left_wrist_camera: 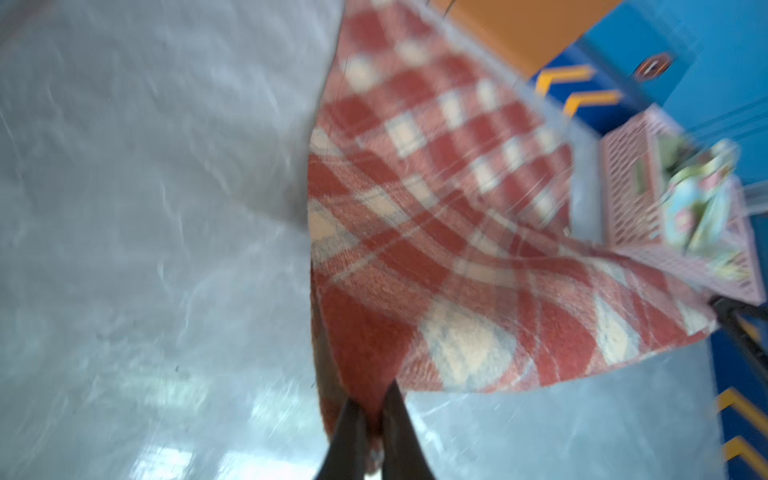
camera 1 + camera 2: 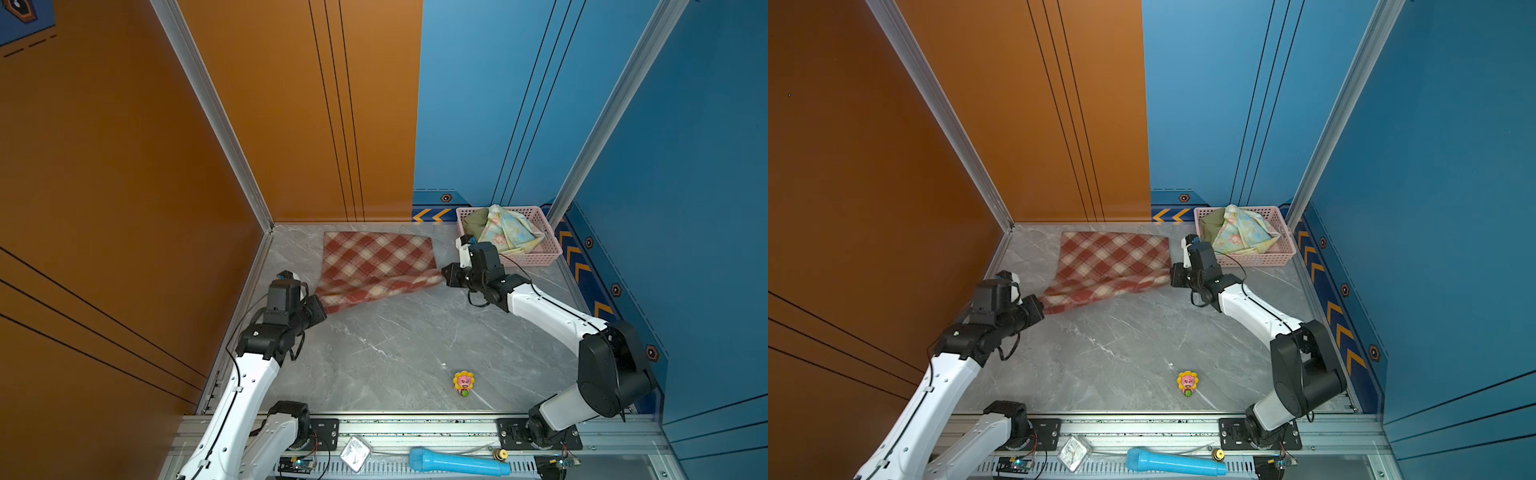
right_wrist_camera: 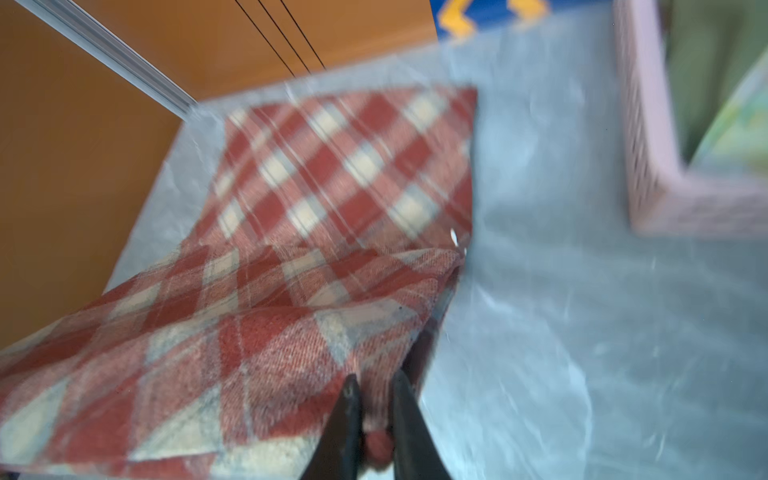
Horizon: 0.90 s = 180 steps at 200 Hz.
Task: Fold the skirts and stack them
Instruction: 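Lay the skirt back down flat and open both grippers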
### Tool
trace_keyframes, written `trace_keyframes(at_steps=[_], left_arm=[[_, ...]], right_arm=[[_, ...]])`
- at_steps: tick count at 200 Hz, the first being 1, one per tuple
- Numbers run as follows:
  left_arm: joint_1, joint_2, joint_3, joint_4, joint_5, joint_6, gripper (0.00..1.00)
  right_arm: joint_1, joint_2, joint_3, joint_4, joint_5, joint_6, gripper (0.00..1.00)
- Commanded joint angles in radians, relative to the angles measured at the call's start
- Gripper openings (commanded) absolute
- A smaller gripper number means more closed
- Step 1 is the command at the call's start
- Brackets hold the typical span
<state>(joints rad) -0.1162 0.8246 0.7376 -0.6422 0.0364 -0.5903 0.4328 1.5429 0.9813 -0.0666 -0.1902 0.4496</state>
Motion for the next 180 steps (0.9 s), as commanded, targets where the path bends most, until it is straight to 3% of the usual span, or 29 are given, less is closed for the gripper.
trace_keyframes(at_steps=[1, 6, 14, 34, 72, 111, 180], left_arm=[[-0.018, -0.129, -0.042, 0.031, -0.065, -0.092, 0.49], [-0.018, -0.137, -0.036, 0.026, -0.073, -0.09, 0.58], [-0.018, -0.138, -0.013, 0.016, -0.091, -0.082, 0.65], [-0.019, -0.067, 0.059, 0.01, -0.108, -0.07, 0.71], [-0.039, 0.162, 0.172, 0.057, -0.092, -0.061, 0.71], [-0.117, 0.354, 0.213, 0.067, -0.085, -0.056, 0.7], [-0.167, 0.413, 0.133, 0.079, -0.07, -0.077, 0.7]], right_arm=[[0.017, -0.09, -0.079, 0.118, -0.033, -0.019, 0.67], [0.022, -0.105, -0.085, 0.094, -0.025, -0.029, 0.74], [0.027, -0.122, -0.079, 0.06, -0.009, -0.043, 0.77], [0.029, -0.136, -0.034, -0.019, 0.006, -0.07, 0.79], [0.049, -0.041, 0.102, -0.138, 0.041, -0.077, 0.75], [0.116, 0.086, 0.158, -0.241, 0.093, -0.07, 0.69], [0.223, 0.156, 0.074, -0.293, 0.163, -0.037, 0.63]])
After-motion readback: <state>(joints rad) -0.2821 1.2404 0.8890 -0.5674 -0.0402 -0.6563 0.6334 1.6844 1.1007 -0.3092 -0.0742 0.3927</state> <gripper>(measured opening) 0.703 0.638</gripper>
